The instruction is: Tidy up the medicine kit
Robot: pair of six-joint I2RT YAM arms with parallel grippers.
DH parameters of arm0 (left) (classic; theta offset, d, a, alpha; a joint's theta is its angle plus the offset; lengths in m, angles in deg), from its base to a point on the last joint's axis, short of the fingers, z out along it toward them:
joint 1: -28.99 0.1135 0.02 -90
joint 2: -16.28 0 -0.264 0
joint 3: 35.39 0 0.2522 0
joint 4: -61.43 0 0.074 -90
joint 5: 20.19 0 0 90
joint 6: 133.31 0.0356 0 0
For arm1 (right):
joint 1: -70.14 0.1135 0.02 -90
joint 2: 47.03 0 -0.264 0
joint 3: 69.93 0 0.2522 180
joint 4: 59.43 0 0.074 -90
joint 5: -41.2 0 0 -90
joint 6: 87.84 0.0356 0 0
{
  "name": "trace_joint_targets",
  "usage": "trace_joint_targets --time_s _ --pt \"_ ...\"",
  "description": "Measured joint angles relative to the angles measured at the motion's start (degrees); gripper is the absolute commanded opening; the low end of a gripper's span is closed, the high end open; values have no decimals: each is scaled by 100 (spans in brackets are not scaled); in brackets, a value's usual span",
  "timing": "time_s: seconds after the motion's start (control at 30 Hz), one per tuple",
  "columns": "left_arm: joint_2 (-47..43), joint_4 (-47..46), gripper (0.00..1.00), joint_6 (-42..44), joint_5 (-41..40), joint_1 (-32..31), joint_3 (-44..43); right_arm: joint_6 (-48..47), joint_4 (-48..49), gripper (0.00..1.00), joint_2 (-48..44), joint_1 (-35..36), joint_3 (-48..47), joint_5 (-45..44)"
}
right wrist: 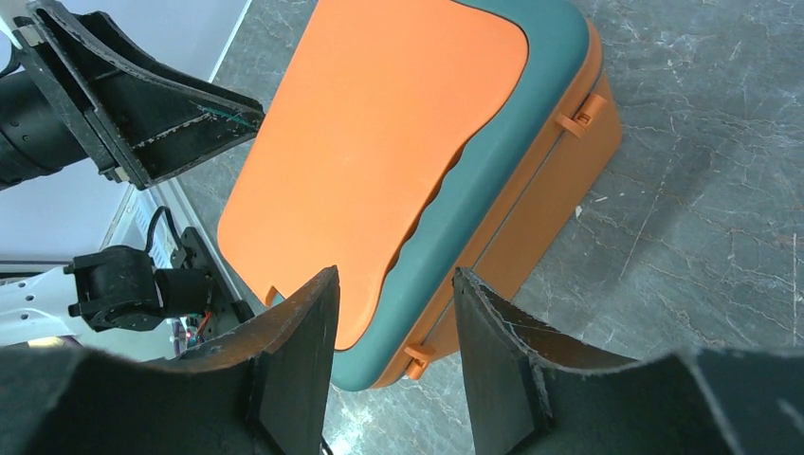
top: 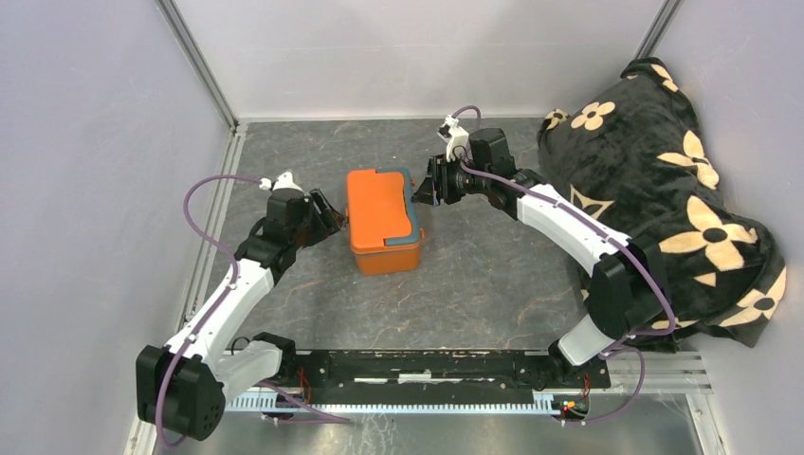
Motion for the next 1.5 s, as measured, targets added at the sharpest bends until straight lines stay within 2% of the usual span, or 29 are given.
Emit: trace_joint_targets --time_s 0.3,0.5,0.83,1.1,1.23,1.4,1.5 --pt "153 -260 70 70 243 0 24 -7 -28 54 63 20 -13 -4" --pt "385 -411 65 79 424 37 24 -59 -33 54 68 24 -15 -4" --pt "483 -540 43 83 527 15 11 -98 -105 55 149 24 -83 -2" --pt "400 -59 32 79 -256 11 9 -98 -118 55 153 24 -87 -2" --pt "402 133 32 79 -487 11 7 -98 -120 55 153 24 -87 -4" --pt "306 205 41 76 -573 11 7 -153 -214 55 153 33 -118 -85" --pt "170 201 42 66 -553 55 -22 -229 -350 55 153 70 -208 -190"
